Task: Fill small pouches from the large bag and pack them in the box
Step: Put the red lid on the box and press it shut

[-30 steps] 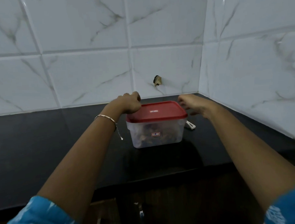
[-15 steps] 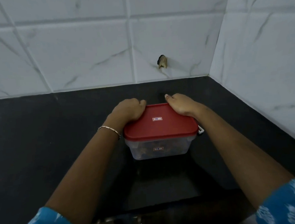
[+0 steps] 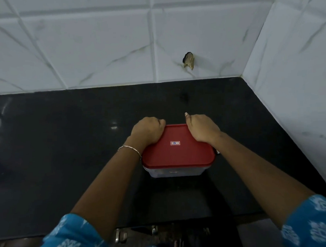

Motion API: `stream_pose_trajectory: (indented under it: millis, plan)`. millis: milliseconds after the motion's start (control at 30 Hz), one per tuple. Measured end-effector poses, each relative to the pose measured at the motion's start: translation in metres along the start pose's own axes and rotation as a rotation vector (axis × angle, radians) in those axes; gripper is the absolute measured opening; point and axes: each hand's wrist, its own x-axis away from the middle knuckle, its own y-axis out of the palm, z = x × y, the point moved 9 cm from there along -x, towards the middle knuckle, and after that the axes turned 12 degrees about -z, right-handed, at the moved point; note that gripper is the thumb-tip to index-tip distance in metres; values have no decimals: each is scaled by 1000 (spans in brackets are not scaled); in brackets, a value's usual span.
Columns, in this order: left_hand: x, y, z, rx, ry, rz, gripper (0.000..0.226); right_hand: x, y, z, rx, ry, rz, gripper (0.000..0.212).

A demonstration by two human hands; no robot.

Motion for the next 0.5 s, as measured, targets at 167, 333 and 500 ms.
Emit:
stream_pose_trajectory:
  millis: [167, 333, 500]
  plan:
    - [8, -14, 20, -260, -86, 175, 48, 9, -13, -23, 251, -45, 120, 50]
    - [-5, -6, 37, -185, 23, 95, 42, -6, -5, -34, 330, -102, 67, 49]
    - [-13, -1, 32, -146, 38, 3, 43, -13, 0, -28, 280, -101, 12, 50]
